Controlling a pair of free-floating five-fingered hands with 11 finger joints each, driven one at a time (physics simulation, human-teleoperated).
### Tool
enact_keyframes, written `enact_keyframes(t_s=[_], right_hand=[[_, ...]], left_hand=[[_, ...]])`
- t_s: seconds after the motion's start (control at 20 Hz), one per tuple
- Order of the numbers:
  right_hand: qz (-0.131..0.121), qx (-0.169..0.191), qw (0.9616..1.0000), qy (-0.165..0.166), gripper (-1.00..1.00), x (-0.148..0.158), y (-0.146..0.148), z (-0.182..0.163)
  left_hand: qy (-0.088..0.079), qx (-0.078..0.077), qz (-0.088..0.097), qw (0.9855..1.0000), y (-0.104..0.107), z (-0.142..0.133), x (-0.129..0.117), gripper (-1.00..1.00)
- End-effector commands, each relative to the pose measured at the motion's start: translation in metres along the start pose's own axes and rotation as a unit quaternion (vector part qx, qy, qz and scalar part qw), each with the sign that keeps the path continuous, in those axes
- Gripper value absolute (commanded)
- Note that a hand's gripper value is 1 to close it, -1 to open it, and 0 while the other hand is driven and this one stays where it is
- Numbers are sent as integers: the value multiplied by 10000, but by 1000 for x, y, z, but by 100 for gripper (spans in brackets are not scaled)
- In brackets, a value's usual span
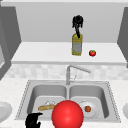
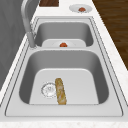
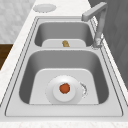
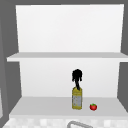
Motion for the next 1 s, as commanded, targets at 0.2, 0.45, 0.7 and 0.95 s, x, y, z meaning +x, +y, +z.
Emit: enact_keyframes(t_s=[0.2,0.45,0.7,0.95], right_hand=[[7,266,9996,12,-100,-9,6,-68],[19,280,9996,19,-100,-14,-8,-91],[26,165,9998,46,-100,-13,-7,-90],[36,166,9998,46,-100,-12,-7,-93]], left_hand=[[0,0,0,10000,0,0,0,0],[0,0,0,10000,0,0,0,0],[0,0,0,10000,0,0,0,0],[0,0,0,10000,0,0,0,0]])
